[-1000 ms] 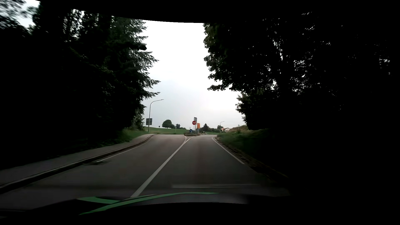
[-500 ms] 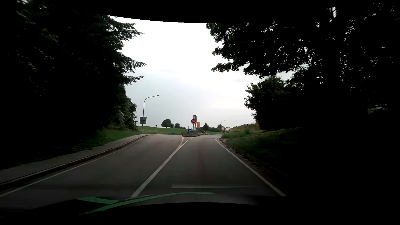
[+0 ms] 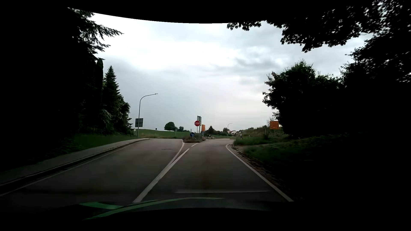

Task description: Follow the waypoints while adhering to traffic rules and regulations

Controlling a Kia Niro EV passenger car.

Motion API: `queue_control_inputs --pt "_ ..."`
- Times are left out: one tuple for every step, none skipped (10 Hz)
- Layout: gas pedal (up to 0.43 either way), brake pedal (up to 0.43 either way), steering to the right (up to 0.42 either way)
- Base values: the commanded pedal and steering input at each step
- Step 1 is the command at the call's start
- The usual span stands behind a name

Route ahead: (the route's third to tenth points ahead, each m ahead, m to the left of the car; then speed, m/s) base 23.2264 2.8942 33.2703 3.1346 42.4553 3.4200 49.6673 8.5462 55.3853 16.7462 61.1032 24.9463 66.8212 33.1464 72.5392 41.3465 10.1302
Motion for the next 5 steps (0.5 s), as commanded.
queue_control_inputs --pt "0.0 0.061 0.01" --pt "0.0 0.049 0.012" --pt "0.0 0.049 0.015" --pt "0.0 0.049 0.018" --pt "0.0 0.049 0.017"
